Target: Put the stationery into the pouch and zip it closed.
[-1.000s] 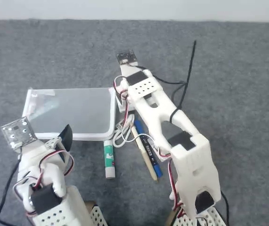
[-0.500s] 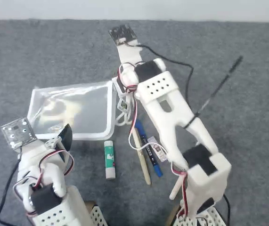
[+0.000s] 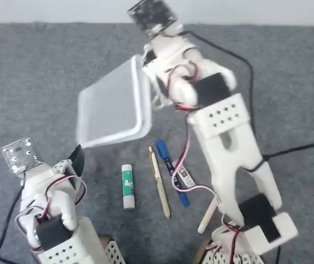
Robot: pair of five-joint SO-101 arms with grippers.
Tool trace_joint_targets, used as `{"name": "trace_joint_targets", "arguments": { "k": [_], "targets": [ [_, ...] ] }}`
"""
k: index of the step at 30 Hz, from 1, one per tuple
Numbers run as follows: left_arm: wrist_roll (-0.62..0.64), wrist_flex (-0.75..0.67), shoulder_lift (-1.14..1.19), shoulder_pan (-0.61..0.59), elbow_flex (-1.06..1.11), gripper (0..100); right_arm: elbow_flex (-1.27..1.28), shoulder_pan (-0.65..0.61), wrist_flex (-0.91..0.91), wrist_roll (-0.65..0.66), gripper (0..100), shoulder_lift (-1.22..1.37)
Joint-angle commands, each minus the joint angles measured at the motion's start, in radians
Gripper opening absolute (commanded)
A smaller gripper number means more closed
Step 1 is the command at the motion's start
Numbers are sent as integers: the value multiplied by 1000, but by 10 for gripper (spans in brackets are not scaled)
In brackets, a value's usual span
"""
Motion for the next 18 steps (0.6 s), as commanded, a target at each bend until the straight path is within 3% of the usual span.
{"name": "trace_joint_targets", "arguments": {
  "k": [1,12,18],
  "targets": [
    [12,-35,-3,-6,-12,338,-60,22,-84,72,6,-97],
    [12,-35,-3,-6,-12,338,-60,7,-363,310,6,-125],
    [12,-35,-3,-6,-12,338,-60,-81,-346,351,6,-125]
  ]
}}
